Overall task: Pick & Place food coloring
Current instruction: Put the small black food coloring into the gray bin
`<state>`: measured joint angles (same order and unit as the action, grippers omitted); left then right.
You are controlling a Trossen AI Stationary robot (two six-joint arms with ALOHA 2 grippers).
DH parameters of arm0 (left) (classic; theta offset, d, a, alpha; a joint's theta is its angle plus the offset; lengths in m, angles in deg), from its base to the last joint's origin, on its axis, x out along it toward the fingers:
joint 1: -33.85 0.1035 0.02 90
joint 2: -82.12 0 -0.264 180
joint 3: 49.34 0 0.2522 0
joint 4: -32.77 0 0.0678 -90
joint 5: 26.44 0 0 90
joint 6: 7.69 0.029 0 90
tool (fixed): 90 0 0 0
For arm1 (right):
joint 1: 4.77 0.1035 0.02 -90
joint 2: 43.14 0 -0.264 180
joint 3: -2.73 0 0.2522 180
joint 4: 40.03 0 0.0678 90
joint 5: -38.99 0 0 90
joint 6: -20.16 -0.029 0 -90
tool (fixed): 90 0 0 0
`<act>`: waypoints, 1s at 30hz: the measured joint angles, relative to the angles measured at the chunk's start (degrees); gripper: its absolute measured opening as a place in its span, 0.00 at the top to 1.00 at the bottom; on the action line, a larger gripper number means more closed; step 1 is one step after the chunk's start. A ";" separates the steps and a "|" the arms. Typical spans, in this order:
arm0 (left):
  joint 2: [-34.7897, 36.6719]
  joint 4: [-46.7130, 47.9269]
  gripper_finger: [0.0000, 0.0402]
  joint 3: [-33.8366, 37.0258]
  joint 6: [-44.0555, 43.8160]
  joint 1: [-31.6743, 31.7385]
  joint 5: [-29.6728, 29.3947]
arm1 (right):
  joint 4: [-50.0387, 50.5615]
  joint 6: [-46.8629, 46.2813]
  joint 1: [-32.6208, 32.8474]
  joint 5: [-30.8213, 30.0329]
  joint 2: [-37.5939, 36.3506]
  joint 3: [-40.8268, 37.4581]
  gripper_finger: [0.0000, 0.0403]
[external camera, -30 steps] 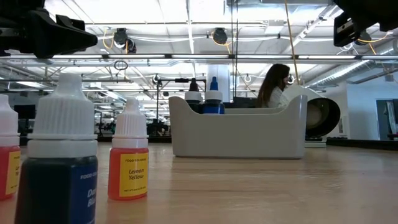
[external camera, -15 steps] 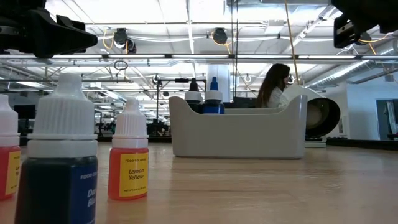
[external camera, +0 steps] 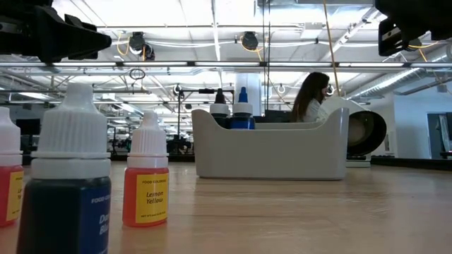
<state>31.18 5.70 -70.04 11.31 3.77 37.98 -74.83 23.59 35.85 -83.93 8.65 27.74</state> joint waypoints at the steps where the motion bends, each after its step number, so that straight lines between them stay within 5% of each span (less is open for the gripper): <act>1: 0.00 0.06 0.91 0.01 0.17 0.00 0.00 | 0.77 0.52 0.00 0.00 0.00 0.00 1.00; 9: 0.00 -5.51 0.91 0.02 3.06 0.02 0.04 | 0.70 5.90 -0.02 0.34 -0.03 0.02 1.00; 13: 0.00 -6.13 0.91 0.02 1.45 0.02 0.04 | 4.09 10.44 -0.01 7.02 0.07 0.02 1.00; 18: -0.02 -5.36 0.91 0.02 -2.62 0.00 -0.16 | -5.75 11.33 0.00 9.07 0.00 0.02 1.00; 30: 0.00 -4.85 0.91 0.02 0.14 0.02 -11.64 | -7.71 17.02 -0.02 9.07 0.17 0.00 1.00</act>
<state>31.18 0.85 -70.02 11.45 3.79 26.33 -82.54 40.61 35.82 -74.86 8.82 27.74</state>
